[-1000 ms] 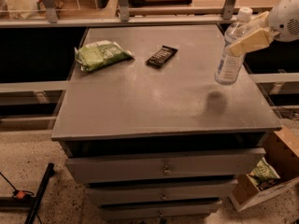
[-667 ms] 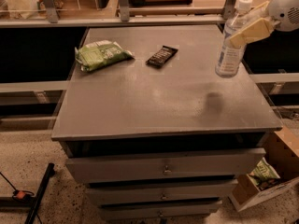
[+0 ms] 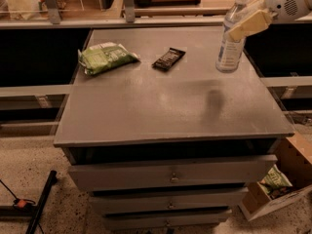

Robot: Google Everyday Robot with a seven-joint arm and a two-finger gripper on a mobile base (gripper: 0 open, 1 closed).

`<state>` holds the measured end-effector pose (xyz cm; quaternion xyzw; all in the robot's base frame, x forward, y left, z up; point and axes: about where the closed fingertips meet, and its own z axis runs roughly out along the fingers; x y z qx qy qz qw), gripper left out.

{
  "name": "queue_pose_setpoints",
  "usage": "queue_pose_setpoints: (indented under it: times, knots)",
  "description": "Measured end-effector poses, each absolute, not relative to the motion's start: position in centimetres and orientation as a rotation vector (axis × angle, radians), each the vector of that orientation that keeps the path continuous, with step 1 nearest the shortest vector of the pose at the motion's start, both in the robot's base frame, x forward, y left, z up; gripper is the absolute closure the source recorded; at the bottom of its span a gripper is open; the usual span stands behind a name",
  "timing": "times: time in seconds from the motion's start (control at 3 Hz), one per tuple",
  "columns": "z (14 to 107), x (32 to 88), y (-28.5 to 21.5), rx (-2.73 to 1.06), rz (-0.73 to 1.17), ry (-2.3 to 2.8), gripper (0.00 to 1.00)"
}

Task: Move blue plastic bottle near rxbar chocolate

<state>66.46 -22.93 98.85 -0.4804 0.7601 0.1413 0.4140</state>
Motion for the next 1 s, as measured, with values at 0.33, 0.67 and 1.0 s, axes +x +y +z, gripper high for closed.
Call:
queue_pose_setpoints:
  times: [0.33, 0.67, 1.0]
  knots:
    - [98.4, 68.2, -21.9, -1.207, 0.367, 1.879, 1.00]
    - [97.8, 70.2, -20.4, -1.190, 0.390, 1.849, 1.00]
    - [97.4, 71.7, -18.2, -1.203, 0.412, 1.820, 1.00]
